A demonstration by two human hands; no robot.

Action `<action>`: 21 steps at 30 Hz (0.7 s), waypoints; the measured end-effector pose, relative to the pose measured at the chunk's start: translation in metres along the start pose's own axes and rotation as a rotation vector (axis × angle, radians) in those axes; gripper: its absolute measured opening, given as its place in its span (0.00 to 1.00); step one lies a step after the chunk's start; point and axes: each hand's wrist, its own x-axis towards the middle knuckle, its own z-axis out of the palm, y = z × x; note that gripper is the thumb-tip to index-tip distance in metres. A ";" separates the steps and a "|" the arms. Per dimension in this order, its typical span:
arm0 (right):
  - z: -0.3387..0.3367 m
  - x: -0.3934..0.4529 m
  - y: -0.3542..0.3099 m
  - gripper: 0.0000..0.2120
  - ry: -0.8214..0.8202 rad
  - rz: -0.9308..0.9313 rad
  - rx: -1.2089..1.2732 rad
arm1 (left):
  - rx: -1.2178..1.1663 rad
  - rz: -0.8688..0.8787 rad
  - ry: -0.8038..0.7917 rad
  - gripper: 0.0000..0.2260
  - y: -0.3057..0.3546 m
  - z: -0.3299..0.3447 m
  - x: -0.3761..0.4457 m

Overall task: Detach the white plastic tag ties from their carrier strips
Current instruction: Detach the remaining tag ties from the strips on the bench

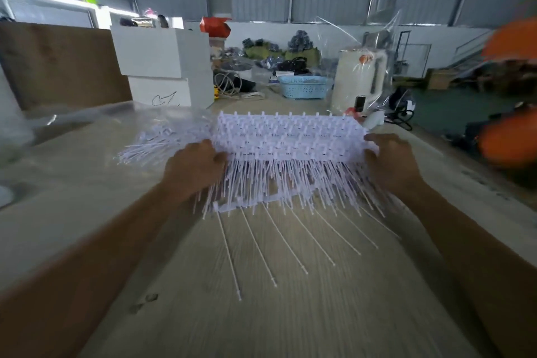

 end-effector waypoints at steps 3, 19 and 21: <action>-0.001 -0.005 0.007 0.13 -0.088 0.162 0.020 | -0.114 -0.035 0.049 0.16 -0.005 0.000 -0.002; -0.005 -0.004 0.016 0.10 -0.054 0.390 0.230 | -0.464 -0.111 0.053 0.10 -0.017 0.002 -0.007; -0.005 -0.002 0.014 0.12 0.003 0.399 0.403 | -0.415 -0.091 0.025 0.09 -0.015 0.003 -0.010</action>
